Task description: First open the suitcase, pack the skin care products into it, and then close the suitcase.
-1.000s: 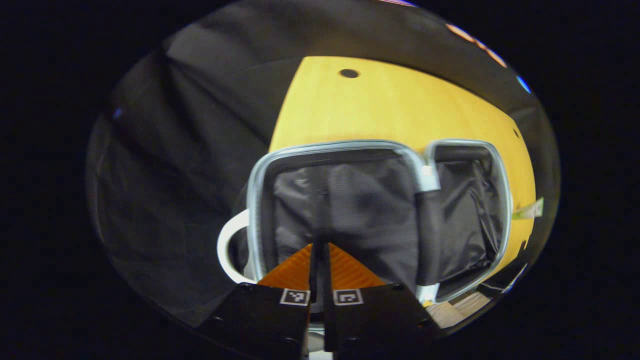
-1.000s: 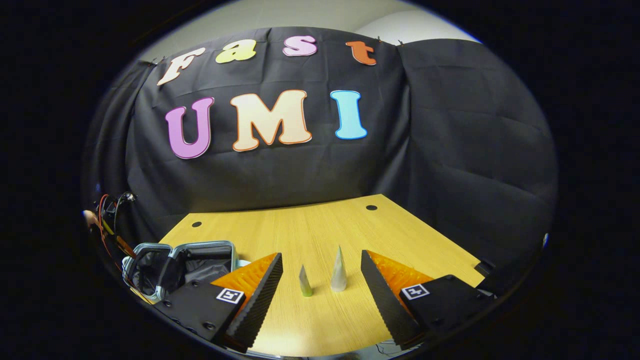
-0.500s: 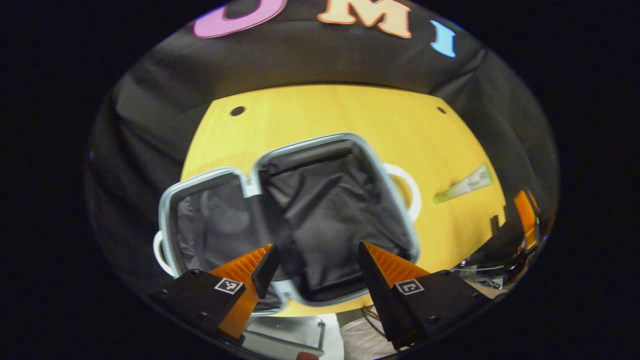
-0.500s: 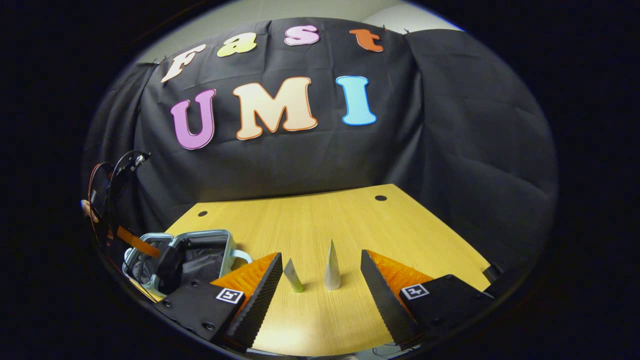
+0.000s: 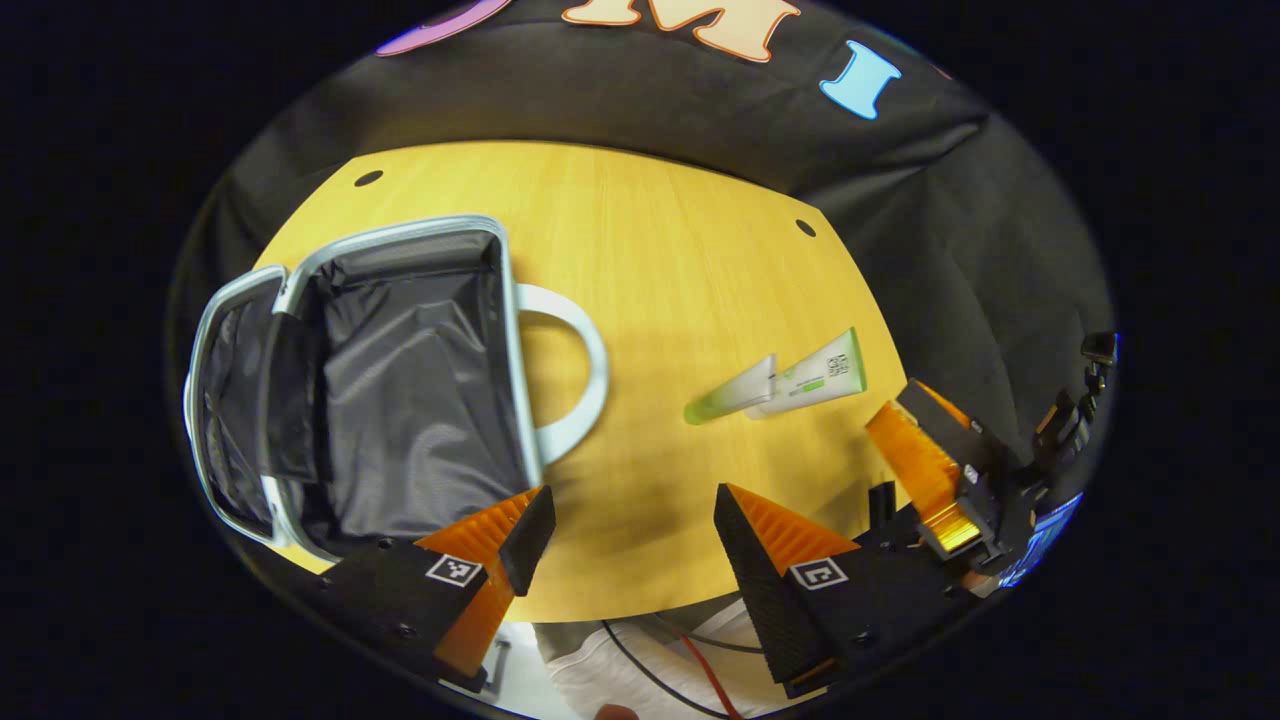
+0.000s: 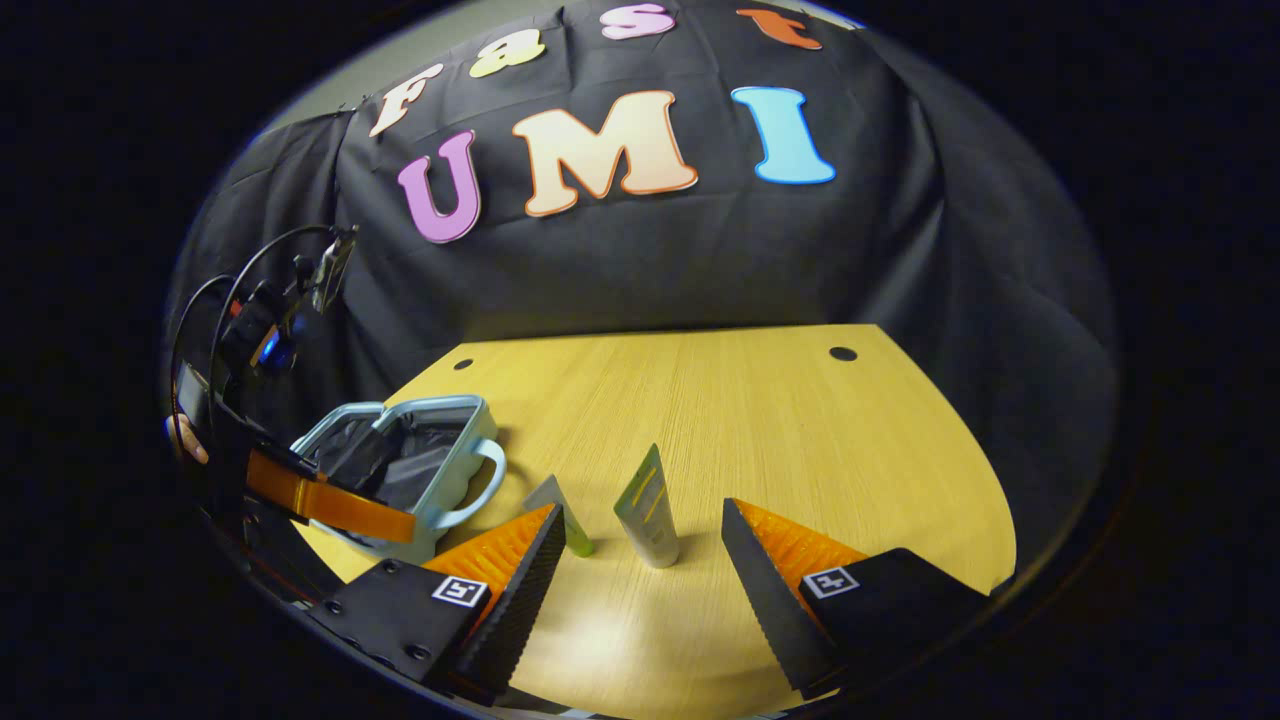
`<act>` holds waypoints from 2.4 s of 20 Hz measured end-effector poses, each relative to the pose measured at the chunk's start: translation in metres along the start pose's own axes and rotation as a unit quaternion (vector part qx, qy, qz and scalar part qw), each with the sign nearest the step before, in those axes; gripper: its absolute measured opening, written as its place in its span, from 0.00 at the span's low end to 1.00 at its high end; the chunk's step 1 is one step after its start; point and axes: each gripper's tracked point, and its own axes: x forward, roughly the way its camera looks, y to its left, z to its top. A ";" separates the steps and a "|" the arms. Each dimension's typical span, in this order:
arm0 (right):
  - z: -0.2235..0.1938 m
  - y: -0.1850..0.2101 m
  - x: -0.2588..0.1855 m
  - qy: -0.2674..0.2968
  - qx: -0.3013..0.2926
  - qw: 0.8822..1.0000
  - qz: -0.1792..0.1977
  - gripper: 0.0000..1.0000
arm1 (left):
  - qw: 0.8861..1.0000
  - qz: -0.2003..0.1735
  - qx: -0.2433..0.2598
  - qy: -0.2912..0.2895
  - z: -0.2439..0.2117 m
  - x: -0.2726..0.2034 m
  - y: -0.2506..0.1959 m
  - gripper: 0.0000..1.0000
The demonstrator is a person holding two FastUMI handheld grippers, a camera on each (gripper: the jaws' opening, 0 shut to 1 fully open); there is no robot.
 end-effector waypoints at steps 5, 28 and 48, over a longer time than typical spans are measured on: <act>-0.031 -0.009 0.032 0.050 -0.030 0.997 0.053 0.98 | 1.000 -0.001 -0.016 -0.014 -0.001 0.044 -0.038 0.96; -0.081 -0.005 0.104 0.105 -0.064 0.987 0.104 0.89 | 0.989 0.048 -0.033 -0.138 0.037 0.140 -0.038 0.21; -0.047 0.023 0.071 0.098 -0.051 0.990 0.086 0.40 | 0.976 0.015 -0.105 -0.192 0.067 -0.020 0.045 0.17</act>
